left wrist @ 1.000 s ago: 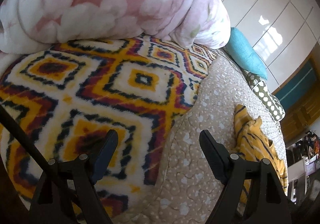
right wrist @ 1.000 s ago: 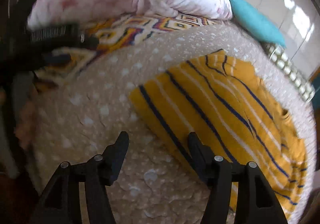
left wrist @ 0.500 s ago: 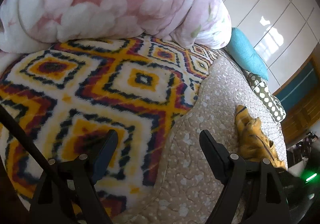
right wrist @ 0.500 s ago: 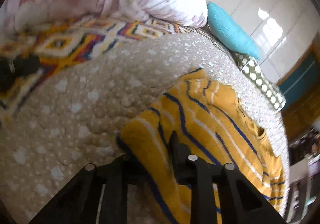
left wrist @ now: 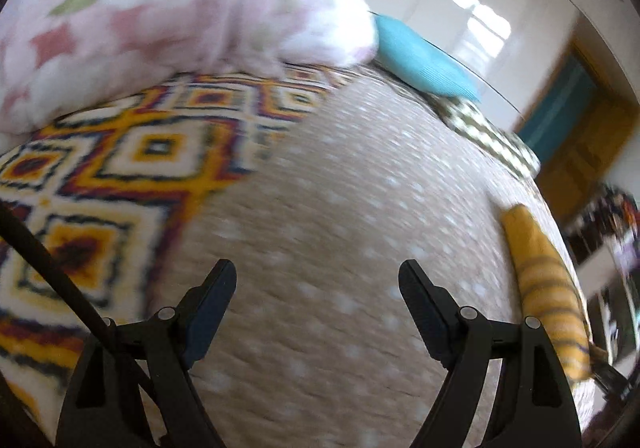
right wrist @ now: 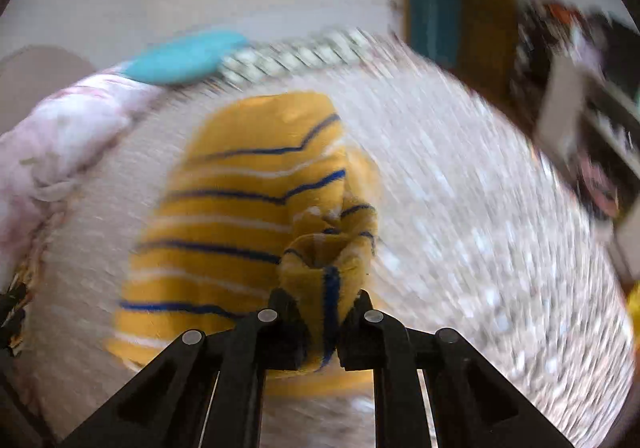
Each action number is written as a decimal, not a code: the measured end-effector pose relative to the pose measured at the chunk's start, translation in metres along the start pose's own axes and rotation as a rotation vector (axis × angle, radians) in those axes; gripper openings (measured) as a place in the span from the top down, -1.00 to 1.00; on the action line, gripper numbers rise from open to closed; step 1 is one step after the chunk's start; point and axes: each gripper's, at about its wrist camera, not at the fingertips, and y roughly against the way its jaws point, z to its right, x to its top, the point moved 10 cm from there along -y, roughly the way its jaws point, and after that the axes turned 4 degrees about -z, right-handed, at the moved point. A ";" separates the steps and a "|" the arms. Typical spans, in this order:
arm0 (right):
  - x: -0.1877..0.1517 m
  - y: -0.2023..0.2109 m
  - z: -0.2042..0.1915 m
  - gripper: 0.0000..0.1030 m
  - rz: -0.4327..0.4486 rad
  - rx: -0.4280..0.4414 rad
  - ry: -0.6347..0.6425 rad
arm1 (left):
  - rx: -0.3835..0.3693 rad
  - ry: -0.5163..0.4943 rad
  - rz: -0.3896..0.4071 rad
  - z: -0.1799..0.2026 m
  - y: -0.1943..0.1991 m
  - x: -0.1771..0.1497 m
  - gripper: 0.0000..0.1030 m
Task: Fold small clothes
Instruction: 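Grasp the edge of the yellow striped sweater with the right gripper and lift, then fold the held edge over the sweater and open the right gripper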
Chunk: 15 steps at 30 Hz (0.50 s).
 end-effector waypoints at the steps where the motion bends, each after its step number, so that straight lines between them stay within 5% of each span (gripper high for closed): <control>1: -0.007 -0.005 0.008 0.77 -0.014 0.080 -0.051 | -0.010 -0.041 -0.014 0.016 -0.004 -0.009 -0.60; 3: -0.008 -0.005 0.012 0.76 0.001 0.170 -0.086 | -0.024 -0.088 -0.048 0.037 -0.009 -0.023 -0.60; 9: -0.015 -0.002 0.009 0.73 0.038 0.239 -0.048 | -0.107 -0.259 -0.109 0.122 -0.011 -0.050 -0.61; 15: -0.030 0.001 0.025 0.61 0.040 0.400 -0.119 | -0.174 -0.379 -0.161 0.214 -0.022 -0.065 -0.64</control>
